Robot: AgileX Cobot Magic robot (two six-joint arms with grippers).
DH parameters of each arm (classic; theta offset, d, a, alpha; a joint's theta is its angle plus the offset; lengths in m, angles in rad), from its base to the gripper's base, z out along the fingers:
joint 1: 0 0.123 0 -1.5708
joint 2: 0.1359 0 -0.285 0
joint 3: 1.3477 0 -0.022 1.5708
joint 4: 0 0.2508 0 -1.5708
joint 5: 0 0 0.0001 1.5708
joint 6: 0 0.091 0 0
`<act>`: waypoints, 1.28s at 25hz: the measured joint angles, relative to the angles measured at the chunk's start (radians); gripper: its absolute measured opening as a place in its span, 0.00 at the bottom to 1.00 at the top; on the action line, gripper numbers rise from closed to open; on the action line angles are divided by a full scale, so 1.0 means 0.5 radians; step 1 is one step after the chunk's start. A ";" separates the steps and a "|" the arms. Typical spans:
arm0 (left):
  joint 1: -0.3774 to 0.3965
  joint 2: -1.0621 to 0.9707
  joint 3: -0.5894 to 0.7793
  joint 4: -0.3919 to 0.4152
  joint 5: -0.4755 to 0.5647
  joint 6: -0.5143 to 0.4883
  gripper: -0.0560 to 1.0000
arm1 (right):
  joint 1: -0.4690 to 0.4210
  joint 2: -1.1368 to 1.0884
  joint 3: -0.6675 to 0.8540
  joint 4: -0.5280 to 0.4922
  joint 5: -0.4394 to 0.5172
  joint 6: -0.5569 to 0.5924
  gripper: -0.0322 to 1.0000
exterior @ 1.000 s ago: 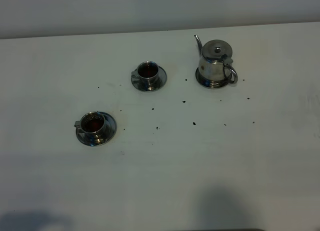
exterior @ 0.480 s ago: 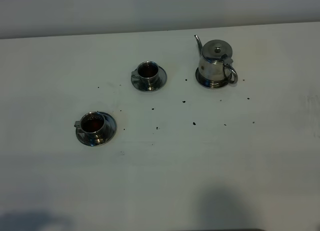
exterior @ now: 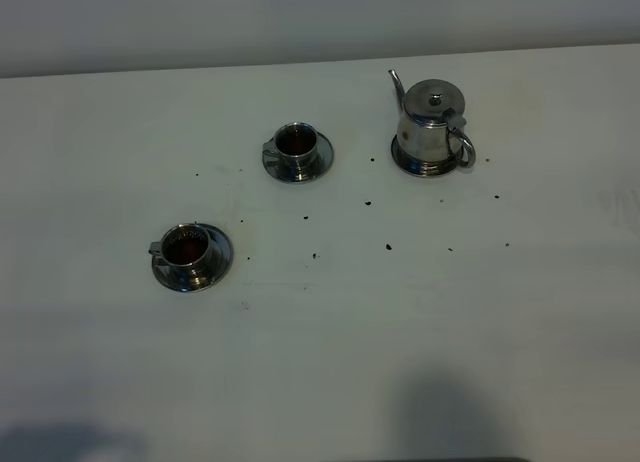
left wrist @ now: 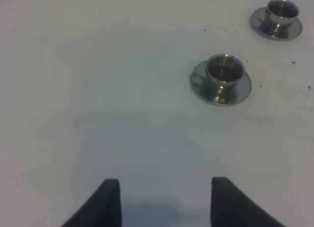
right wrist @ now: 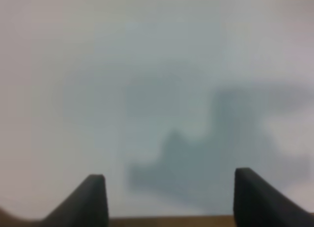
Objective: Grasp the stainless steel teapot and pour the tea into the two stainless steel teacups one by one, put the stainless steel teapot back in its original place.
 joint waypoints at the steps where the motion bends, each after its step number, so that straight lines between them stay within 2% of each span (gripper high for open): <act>1: 0.000 0.000 0.000 0.000 0.000 0.002 0.48 | -0.008 -0.072 0.000 0.000 0.000 0.000 0.55; 12: 0.000 0.000 0.000 0.000 0.000 0.002 0.48 | -0.009 -0.564 0.004 0.000 0.002 0.000 0.55; 32: 0.000 0.000 0.000 0.000 0.000 0.000 0.48 | -0.009 -0.574 0.004 0.000 0.002 0.000 0.55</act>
